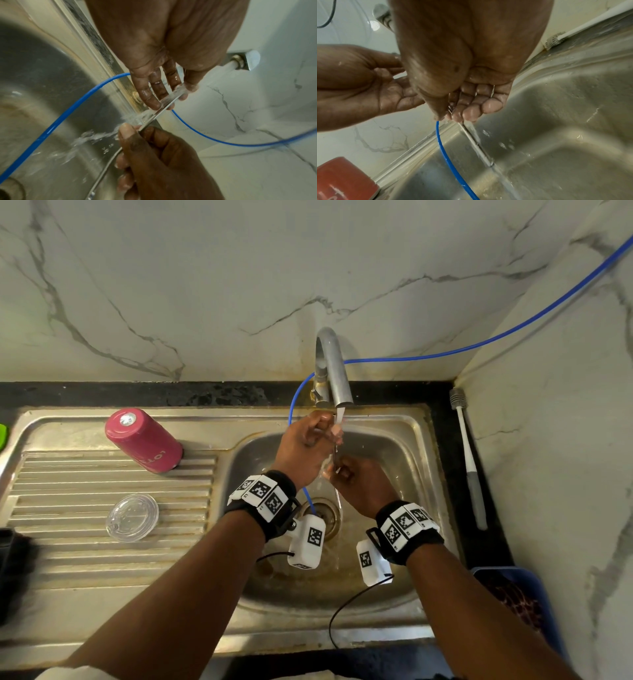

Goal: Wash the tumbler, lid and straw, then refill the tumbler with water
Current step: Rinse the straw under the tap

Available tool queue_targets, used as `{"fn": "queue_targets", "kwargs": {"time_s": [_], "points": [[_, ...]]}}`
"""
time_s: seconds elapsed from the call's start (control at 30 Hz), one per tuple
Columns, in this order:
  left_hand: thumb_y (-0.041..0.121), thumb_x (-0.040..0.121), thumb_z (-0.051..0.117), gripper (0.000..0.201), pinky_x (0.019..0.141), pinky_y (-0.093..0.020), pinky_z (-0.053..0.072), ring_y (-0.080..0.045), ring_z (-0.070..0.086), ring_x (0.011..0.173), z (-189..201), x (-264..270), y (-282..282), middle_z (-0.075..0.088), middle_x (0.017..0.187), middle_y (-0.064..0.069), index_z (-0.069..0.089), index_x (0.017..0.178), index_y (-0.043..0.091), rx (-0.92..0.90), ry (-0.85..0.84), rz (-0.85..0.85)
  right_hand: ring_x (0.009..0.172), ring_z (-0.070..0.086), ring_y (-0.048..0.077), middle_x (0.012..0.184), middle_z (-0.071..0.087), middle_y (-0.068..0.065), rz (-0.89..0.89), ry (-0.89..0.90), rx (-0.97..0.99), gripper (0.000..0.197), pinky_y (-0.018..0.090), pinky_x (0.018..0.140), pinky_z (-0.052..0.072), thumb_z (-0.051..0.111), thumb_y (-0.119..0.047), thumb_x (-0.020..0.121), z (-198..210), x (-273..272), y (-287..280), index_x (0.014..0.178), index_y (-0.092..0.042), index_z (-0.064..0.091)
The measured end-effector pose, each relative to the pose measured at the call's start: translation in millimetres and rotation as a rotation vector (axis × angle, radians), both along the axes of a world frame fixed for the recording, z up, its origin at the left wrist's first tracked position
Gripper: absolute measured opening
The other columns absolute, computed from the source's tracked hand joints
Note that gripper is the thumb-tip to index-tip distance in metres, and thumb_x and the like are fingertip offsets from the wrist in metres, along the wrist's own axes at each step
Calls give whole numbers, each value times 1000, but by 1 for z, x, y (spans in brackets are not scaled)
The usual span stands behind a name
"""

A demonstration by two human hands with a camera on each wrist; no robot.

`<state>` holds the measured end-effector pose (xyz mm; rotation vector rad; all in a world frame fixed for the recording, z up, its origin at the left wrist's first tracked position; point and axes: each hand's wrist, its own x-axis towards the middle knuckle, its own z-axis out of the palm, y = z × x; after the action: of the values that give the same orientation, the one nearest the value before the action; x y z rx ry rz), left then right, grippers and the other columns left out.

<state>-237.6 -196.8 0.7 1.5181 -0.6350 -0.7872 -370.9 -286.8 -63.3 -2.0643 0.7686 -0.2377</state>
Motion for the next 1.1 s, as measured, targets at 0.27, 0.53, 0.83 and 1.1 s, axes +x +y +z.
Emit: {"fn": "queue_targets", "kwargs": {"time_s": [0.27,0.53,0.83,1.1], "points": [[4,101,65,8,76,-35,62,-32,76,89,-9,31,24,71,103,-18,61,102,11,-179,377,365,75,64,-5,84,73,-7,-55,-24,128,15,7,71,45,71,-32,100,9,-20,-8,94,-19,76],[1,102,61,14,76,-30,63,-31,77,94,-28,33,52,77,98,-14,60,92,10,-184,597,534,71,72,9,88,79,6,-295,-231,358,11,18,68,56,69,-24,102,32,-4,-9,104,-14,74],[4,99,66,17,47,-16,41,-11,61,60,-71,3,91,74,76,-2,70,85,12,407,267,37,78,75,13,82,77,-1,-223,-326,240,6,30,72,63,72,-17,100,42,21,-17,96,-21,71],[6,96,71,9,78,-37,63,-15,74,81,-80,-22,84,79,84,1,79,98,11,508,32,-303,83,74,5,88,76,-9,-46,-242,-42,15,29,77,63,71,-32,101,51,21,-10,104,-18,72]]}}
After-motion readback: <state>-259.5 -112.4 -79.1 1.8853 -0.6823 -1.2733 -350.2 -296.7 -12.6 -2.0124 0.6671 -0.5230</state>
